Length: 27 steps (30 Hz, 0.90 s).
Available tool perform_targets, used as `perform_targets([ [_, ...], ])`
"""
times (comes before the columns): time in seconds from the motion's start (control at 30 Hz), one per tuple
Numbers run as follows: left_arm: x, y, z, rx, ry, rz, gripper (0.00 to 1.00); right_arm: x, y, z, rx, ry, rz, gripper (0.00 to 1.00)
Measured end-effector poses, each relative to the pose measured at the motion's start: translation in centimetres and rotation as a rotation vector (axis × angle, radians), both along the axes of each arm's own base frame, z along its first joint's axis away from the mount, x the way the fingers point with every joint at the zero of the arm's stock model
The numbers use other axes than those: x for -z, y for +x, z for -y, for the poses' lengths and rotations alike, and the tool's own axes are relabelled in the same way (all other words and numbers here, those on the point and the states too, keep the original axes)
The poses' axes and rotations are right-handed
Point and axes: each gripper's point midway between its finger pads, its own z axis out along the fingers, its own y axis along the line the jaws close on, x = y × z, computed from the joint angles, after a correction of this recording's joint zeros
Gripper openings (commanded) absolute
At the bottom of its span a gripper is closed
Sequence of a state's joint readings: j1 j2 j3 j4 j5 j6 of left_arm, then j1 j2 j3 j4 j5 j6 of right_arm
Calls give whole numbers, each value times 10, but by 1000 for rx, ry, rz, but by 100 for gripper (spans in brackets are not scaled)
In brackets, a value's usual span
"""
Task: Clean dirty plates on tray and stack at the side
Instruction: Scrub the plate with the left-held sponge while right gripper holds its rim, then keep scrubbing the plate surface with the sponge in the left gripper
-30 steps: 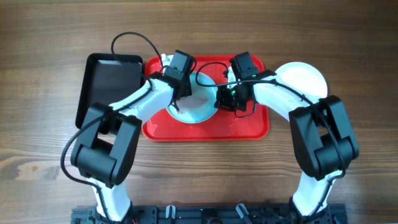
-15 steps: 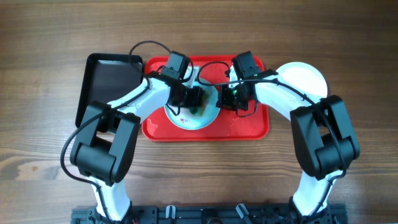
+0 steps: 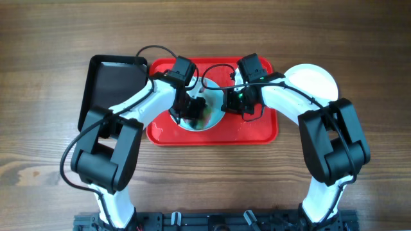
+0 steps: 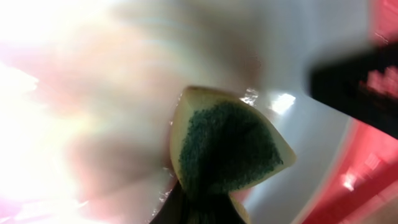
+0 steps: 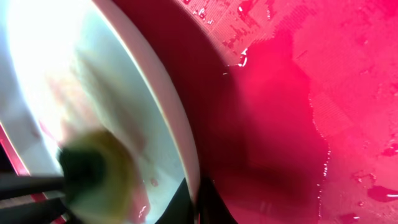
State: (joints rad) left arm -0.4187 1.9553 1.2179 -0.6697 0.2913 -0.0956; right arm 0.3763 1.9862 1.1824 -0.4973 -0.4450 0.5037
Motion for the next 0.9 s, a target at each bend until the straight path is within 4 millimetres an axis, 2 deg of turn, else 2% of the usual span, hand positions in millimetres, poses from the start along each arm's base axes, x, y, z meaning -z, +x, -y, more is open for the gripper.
perform_targets([
  [0.33, -7, 62, -50, -270, 276, 272, 4, 0, 1, 0, 10, 2, -2, 4],
  [0.5, -10, 84, -61, -373, 319, 373, 4, 0, 2, -1, 12, 3, 1, 4],
  [0.67, -13, 100, -45, -383, 217, 420, 4, 0, 2, 1, 23, 1, -4, 4],
  [0.8, -19, 111, -16, -332, 22, 418, 4, 0, 3, 3, 29, -2, -3, 4],
  [0.9, -22, 108, 6, -267, -99, 389, 4, 0, 3, 3, 29, -4, -4, 4],
])
